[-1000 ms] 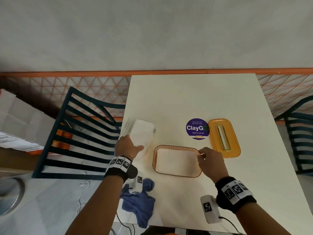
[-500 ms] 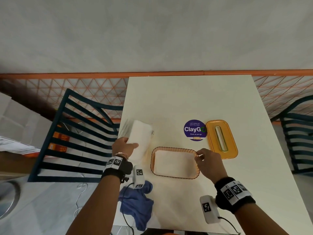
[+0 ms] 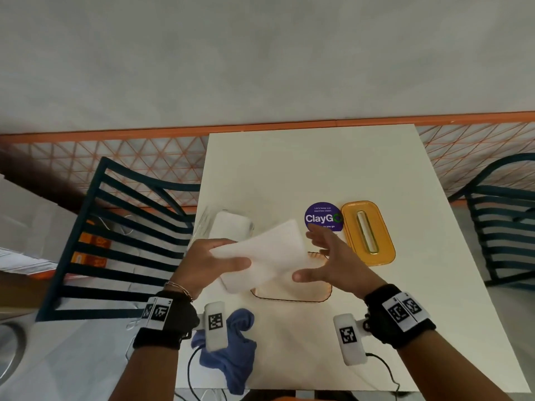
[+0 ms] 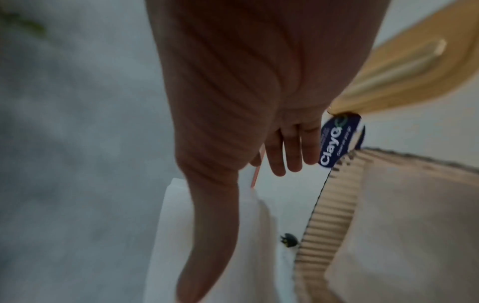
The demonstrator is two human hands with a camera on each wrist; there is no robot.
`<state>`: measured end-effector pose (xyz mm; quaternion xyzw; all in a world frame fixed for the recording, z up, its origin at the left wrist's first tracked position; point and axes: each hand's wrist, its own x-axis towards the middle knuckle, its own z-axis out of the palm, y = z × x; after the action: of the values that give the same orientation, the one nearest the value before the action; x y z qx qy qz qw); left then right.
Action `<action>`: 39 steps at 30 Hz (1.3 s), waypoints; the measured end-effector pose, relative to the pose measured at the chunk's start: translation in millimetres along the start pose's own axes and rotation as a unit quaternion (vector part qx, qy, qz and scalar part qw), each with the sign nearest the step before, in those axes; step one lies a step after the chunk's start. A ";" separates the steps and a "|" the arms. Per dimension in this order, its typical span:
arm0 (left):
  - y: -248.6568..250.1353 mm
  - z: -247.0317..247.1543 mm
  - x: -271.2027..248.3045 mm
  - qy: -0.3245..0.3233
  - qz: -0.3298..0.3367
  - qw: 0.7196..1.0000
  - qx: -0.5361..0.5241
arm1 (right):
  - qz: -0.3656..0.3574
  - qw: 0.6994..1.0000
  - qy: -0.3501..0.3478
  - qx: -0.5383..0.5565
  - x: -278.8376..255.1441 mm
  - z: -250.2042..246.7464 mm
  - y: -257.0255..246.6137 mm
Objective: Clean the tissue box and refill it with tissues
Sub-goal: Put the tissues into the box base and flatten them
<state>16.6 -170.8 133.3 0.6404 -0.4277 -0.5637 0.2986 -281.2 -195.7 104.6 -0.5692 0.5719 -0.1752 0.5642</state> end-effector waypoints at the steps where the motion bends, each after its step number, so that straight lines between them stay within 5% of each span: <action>1: 2.9 5.2 -0.5 -0.027 -0.003 1.000 -0.007 | 0.002 0.998 -0.042 0.045 -1.8 -0.9 -3.9; 6: -0.8 33.5 9.0 -0.098 -0.018 0.994 -0.051 | 0.005 0.962 -0.192 0.192 -11.3 -9.0 -3.3; 18: -37.2 64.9 19.7 -0.035 -0.064 0.989 -0.128 | 0.060 0.957 -0.061 0.278 -16.7 -7.4 25.2; 22: -37.9 73.9 12.9 -0.008 -0.060 0.981 -0.184 | 0.023 0.947 -0.091 0.306 -15.2 -5.8 22.3; 28: -28.9 90.5 -4.2 -0.095 -0.113 0.972 -0.181 | 0.000 0.935 -0.154 0.319 -17.4 -10.1 8.7; 32: -33.6 97.3 -0.8 -0.101 -0.133 0.925 -0.342 | 0.017 0.941 -0.141 0.307 -17.5 -12.6 11.6; 35: -30.9 96.8 2.8 -0.014 -0.108 0.958 -0.267 | 0.042 0.965 -0.085 0.245 -15.6 -10.1 20.2; 39: -41.9 92.4 19.4 0.069 -0.101 0.992 -0.024 | 0.098 0.985 -0.029 0.136 -9.6 2.9 36.9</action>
<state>-64.9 -159.7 70.8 0.7106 -0.3257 -0.5552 0.2843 -298.2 -175.5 77.0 -0.4329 0.5795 -0.1788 0.6669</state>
